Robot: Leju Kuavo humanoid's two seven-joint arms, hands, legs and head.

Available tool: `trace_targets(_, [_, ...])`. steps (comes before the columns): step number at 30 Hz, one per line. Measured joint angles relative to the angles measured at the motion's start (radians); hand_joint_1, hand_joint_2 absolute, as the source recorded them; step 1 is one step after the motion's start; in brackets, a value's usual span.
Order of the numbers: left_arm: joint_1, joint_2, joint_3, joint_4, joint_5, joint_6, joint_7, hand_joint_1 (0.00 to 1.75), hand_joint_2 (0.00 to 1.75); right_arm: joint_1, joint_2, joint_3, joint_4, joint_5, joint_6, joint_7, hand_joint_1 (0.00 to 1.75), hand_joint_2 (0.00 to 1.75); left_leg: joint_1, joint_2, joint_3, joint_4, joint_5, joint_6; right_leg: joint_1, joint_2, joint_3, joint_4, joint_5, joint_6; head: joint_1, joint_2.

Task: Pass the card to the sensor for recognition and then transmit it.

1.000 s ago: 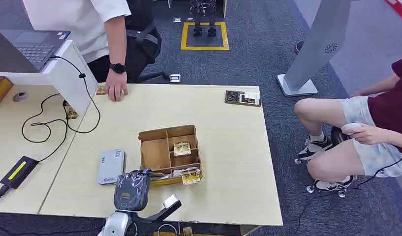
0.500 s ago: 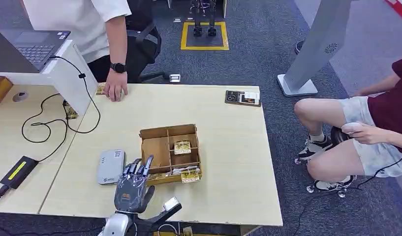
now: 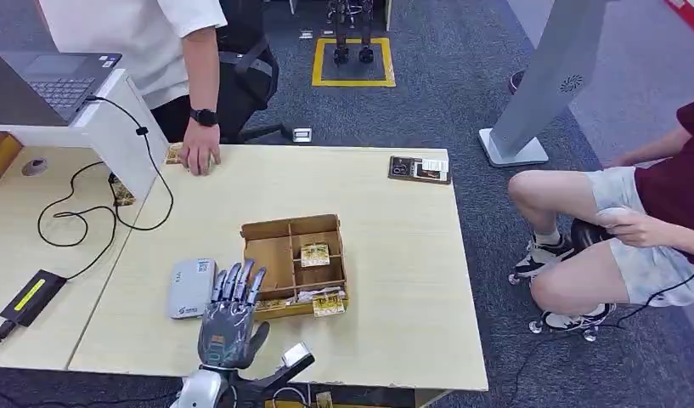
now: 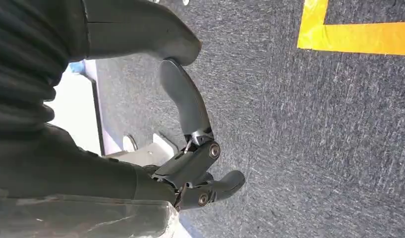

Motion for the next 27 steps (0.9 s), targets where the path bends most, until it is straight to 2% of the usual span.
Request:
trace_targets(2, [0.0,-0.001,0.0,0.0,0.003,0.0,-0.006,0.02,1.75,0.0,-0.002,0.0,0.003,0.0,-0.003,-0.001,0.0,1.75,0.0,0.0,0.0,0.0,0.0,0.0,0.0,0.0,0.0,0.0,0.0,0.0,0.0,0.0])
trace_targets(3, [0.0,-0.002,0.0,0.0,0.005,0.001,-0.006,0.0,1.75,0.0,-0.002,0.0,0.005,0.0,-0.003,-0.001,0.0,1.75,0.0,0.0,0.0,0.0,0.0,0.0,0.0,0.0,0.0,0.0,0.0,0.0,0.0,0.0])
trace_targets(9, [0.0,-0.002,0.0,0.0,0.015,0.039,-0.027,0.0,1.75,0.0,-0.003,0.0,0.01,0.0,-0.01,-0.002,0.0,1.75,0.0,0.0,0.0,0.0,0.0,0.0,0.0,0.0,0.0,0.0,0.0,0.0,0.0,0.0])
trace_targets(17, [0.003,-0.001,0.0,-0.039,-0.003,0.036,-0.043,0.03,1.75,0.0,-0.004,0.0,0.011,0.0,-0.01,-0.004,0.0,1.75,0.0,0.0,0.0,0.0,0.0,0.0,0.0,0.0,0.0,0.0,0.0,0.0,0.0,0.0])
trace_targets(18, [0.004,-0.001,0.0,-0.042,-0.004,0.035,-0.043,0.14,1.75,0.0,-0.004,0.0,0.011,0.0,-0.01,-0.005,0.0,1.75,0.0,0.0,0.0,0.0,0.0,0.0,0.0,0.0,0.0,0.0,0.0,0.0,0.0,0.0])
trace_targets(19, [0.004,-0.001,0.0,-0.043,-0.004,0.035,-0.043,0.52,1.75,0.0,-0.004,0.0,0.011,0.0,-0.01,-0.005,0.0,1.75,0.0,0.0,0.0,0.0,0.0,0.0,0.0,0.0,0.0,0.0,0.0,0.0,0.0,0.0])
trace_targets(20, [0.004,-0.001,0.0,-0.043,-0.004,0.034,-0.043,0.99,1.75,0.0,-0.004,0.0,0.011,0.0,-0.009,-0.005,0.0,1.75,0.0,0.0,0.0,0.0,0.0,0.0,0.0,0.0,0.0,0.0,0.0,0.0,0.0,0.0])
trace_targets(21, [0.005,-0.001,0.0,-0.043,-0.004,0.033,-0.043,0.99,1.75,0.0,-0.004,0.0,0.011,0.0,-0.009,-0.005,0.0,1.75,0.0,0.0,0.0,0.0,0.0,0.0,0.0,0.0,0.0,0.0,0.0,0.0,0.0,0.0])
trace_targets(22, [0.005,-0.001,0.0,-0.043,-0.004,0.032,-0.043,1.54,1.75,0.0,-0.004,0.0,0.011,0.0,-0.009,-0.005,0.0,1.75,0.0,0.0,0.0,0.0,0.0,0.0,0.0,0.0,0.0,0.0,0.0,0.0,0.0,0.0])
trace_targets(24, [0.005,0.0,0.0,-0.042,-0.004,0.029,-0.043,1.57,1.75,0.0,-0.004,0.0,0.013,0.0,-0.008,-0.006,0.0,1.75,0.0,0.0,0.0,0.0,0.0,0.0,0.0,0.0,0.0,0.0,0.0,0.0,0.0,0.0])
trace_targets(27, [0.005,0.001,0.0,-0.04,-0.012,0.014,-0.037,1.52,1.75,0.0,-0.005,0.0,0.014,0.0,-0.008,-0.007,0.0,1.75,0.0,0.0,0.0,0.0,0.0,0.0,0.0,0.0,0.0,0.0,0.0,0.0,0.0,0.0])
